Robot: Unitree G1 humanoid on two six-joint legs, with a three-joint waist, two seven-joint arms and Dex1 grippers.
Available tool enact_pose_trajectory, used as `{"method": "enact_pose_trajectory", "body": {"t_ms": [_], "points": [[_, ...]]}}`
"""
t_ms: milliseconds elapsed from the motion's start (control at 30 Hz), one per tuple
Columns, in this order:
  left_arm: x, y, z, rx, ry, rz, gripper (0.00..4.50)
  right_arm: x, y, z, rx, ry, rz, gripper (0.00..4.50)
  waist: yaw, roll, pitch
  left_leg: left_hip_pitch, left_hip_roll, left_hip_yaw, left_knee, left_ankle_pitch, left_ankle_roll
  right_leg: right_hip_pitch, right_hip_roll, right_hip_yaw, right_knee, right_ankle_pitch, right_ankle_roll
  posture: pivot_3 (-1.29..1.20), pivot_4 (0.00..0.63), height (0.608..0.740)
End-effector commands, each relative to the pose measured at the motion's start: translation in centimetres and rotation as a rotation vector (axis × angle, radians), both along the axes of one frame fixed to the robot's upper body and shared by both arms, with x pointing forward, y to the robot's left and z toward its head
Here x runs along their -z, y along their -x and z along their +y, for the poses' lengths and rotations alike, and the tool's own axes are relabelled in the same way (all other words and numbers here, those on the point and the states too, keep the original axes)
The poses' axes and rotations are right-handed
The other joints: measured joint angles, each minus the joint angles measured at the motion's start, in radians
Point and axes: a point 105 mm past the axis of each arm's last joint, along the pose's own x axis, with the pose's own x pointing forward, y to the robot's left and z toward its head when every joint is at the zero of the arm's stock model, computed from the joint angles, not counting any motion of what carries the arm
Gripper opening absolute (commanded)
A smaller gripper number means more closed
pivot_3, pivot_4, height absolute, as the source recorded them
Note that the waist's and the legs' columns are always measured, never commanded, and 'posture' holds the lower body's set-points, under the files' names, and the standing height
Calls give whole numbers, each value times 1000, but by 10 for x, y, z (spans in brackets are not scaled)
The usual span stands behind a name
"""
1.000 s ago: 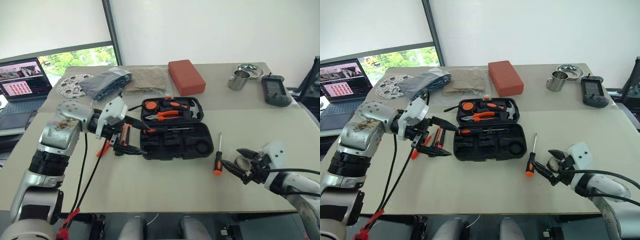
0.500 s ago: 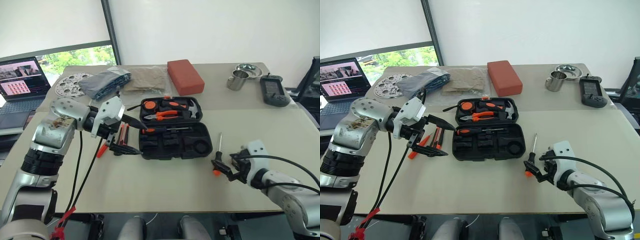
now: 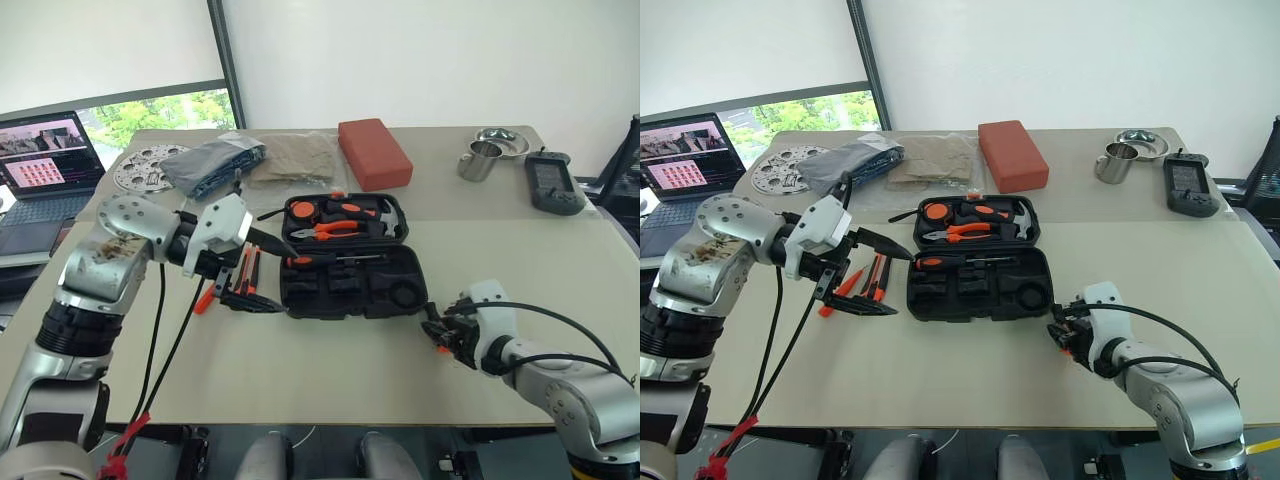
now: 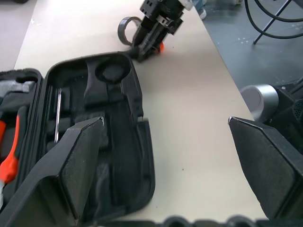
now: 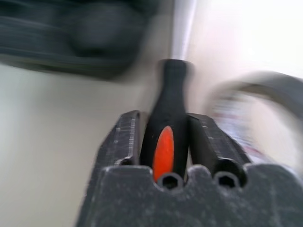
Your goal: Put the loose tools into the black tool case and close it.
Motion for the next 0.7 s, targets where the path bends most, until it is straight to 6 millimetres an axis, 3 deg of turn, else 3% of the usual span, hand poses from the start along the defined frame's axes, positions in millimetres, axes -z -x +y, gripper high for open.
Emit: {"method": "enact_pose_trajectory", "body": {"t_ms": [33, 267, 400, 533, 600, 700], "points": [[-9, 3, 0, 5, 15, -40, 4500, -14, -6, -4, 35, 1, -51, 952, -3, 0, 0, 0, 0, 0, 0, 0, 0, 0, 0, 0, 0, 0, 0, 0, 150, 707], [-8, 4, 1, -3, 19, -41, 4500, -33, -20, -22, 103, 2, -141, 951, -1, 0, 0, -1, 0, -1, -1, 1, 1, -1, 1, 0, 0, 0, 0, 0, 150, 707], [-9, 5, 3, -13, 27, -42, 4500, -53, -26, -16, 35, -6, -210, 951, -1, 0, 0, -1, 0, -1, -1, 1, 1, -1, 1, 0, 0, 0, 0, 0, 150, 707], [-11, 5, 9, -45, 37, -35, 4500, -74, -30, -2, -136, 22, -283, 951, -3, 0, 0, -1, 0, -2, -1, 1, 1, -1, 1, 0, 0, 0, 0, 0, 150, 707], [-10, 5, 17, -89, 41, -24, 4500, -82, -32, 12, -324, 87, -338, 951, -5, 1, 0, -1, 0, -2, -1, 1, 1, -1, 1, 0, 0, 0, 0, 0, 150, 707], [-9, 4, 28, -156, 50, -3, 4500, -81, -40, 22, -561, 209, -392, 951, -12, 0, 1, 0, 0, -1, -1, 1, 2, -1, 1, 0, 0, -1, 1, 0, 150, 707]]}}
